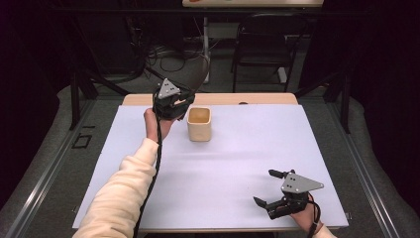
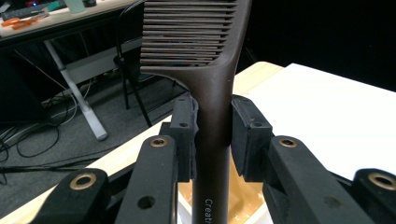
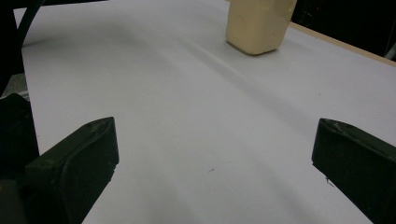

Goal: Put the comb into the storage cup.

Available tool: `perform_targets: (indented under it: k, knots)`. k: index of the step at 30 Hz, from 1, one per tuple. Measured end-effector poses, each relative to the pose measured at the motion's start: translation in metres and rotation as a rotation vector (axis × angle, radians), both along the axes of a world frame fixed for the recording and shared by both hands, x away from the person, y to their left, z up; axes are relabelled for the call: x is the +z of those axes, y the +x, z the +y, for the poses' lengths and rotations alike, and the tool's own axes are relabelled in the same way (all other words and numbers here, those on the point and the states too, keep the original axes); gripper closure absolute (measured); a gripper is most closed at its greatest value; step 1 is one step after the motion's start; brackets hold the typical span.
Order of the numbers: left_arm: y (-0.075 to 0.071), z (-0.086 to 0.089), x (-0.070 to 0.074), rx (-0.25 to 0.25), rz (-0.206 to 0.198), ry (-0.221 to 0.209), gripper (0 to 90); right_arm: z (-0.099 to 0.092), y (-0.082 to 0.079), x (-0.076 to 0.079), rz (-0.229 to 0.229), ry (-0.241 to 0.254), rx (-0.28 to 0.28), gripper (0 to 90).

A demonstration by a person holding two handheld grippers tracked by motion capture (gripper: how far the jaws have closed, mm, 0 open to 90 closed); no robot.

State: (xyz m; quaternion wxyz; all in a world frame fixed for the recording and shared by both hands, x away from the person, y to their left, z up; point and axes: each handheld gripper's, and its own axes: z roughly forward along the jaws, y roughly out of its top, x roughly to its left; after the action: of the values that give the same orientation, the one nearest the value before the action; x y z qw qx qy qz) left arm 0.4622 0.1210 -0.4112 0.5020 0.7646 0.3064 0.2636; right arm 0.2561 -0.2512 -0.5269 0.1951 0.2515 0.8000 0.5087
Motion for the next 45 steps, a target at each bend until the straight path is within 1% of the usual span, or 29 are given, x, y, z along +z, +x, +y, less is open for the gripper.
perform_targets:
  k: [7,13,15,26,31,36,45]
  knots:
    - [0.004,-0.004,0.000,0.000,-0.006,0.001,72.4,0.000,0.001,0.000,0.000,-0.001,0.001,0.0]
    - [0.006,-0.008,0.000,0.000,-0.011,-0.009,72.4,0.000,0.001,0.000,-0.001,-0.001,0.002,0.0]
    - [0.007,-0.009,-0.001,0.002,-0.011,-0.021,72.4,0.000,0.001,0.000,-0.001,-0.002,0.002,0.0]
    - [0.010,-0.017,-0.001,0.003,-0.020,-0.033,72.4,0.000,0.001,0.000,-0.002,-0.002,0.004,0.1]
    - [0.012,-0.018,-0.002,0.007,-0.021,-0.039,72.4,0.000,0.001,0.000,0.000,0.000,0.003,0.1]
    - [0.013,-0.018,-0.001,0.012,-0.032,-0.039,72.4,0.000,0.001,0.000,0.000,0.001,0.003,0.1]
    - [0.016,-0.019,-0.006,0.018,-0.041,-0.064,72.4,0.000,0.001,0.000,-0.002,-0.001,0.006,0.1]
